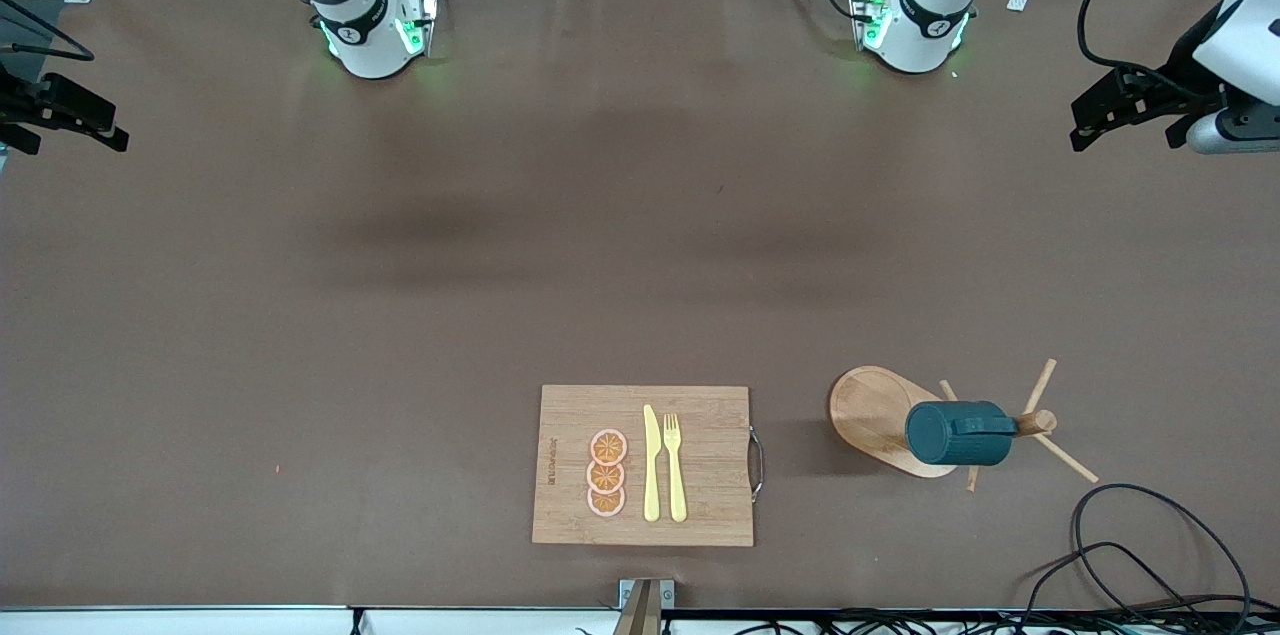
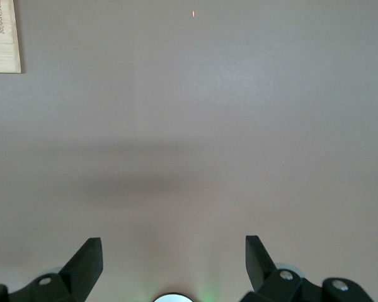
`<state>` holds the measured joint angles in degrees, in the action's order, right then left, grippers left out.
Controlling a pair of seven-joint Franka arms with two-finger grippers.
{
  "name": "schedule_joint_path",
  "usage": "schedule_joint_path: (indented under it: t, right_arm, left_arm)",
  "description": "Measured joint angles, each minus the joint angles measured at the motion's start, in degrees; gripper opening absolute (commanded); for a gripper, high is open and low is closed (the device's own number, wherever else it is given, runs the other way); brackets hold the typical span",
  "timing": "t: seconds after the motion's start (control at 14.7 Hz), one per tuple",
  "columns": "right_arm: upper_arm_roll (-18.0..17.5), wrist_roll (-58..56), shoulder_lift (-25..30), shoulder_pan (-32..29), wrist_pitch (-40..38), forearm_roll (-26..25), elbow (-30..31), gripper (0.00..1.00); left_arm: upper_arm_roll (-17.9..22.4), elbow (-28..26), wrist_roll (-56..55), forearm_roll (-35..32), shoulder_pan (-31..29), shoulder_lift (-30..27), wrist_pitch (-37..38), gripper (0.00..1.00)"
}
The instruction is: Transfer cup from left to right arm and place
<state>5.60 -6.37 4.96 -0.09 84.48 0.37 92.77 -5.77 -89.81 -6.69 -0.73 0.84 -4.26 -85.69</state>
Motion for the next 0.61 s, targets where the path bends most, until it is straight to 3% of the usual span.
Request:
schedule_joint_path:
  t: [0.34,0.61]
  right_arm:
    - [0.0,0.0,0.0,0.0,0.0,0.0,0.0,1.00]
    - [0.0,0.0,0.0,0.0,0.0,0.0,0.0,1.00]
  left_arm:
    - [0.0,1.0,-0.1,0.0,0.0,0.3,0.2,1.00]
    - [-0.1,3.4,-0.4,0.0,0.2,5.6,-2.1,1.00]
